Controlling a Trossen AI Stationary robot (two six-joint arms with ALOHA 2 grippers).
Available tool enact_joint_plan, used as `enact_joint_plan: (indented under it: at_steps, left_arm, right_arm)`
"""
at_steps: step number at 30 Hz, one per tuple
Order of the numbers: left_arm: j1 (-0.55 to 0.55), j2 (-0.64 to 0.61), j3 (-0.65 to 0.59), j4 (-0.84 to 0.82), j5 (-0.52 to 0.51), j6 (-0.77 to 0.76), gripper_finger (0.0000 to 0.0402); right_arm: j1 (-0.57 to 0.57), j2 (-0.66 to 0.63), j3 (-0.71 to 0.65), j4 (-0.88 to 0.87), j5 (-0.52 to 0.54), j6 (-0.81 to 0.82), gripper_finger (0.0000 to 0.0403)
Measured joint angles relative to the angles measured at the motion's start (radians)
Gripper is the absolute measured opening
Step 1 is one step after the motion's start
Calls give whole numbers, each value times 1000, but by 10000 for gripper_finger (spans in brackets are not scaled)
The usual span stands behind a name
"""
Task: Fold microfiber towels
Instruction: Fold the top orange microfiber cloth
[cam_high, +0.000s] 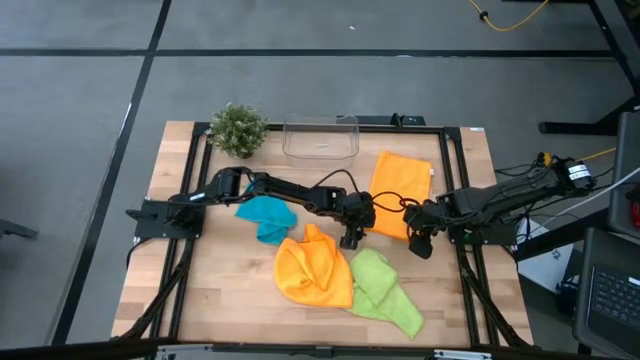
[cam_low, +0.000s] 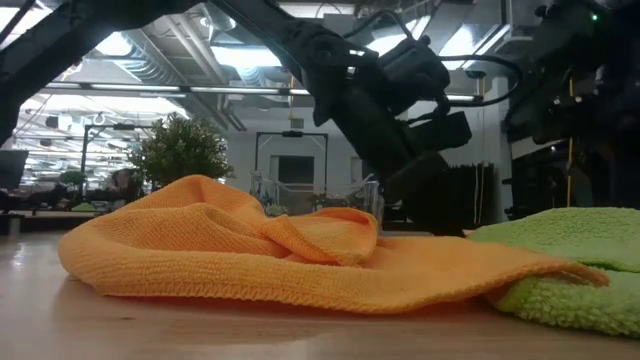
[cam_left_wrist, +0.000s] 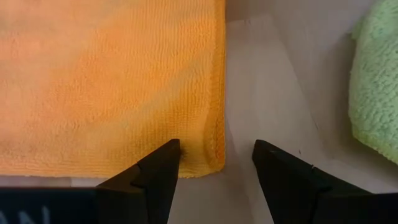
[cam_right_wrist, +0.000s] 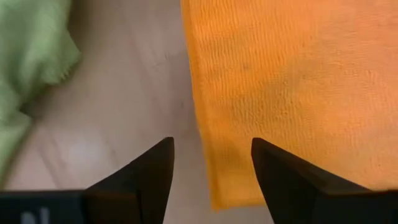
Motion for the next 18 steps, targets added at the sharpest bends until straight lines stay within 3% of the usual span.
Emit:
enact_joint_plan:
  at_steps: [12, 18]
  left_arm:
    - [-1, 3, -3, -3, -13, -6, 201]
    - [-1, 3, -5, 2, -16, -7, 201]
  right_arm:
    - [27, 98, -63, 92, 23, -61, 218]
    - [84, 105, -67, 101, 179, -47, 215]
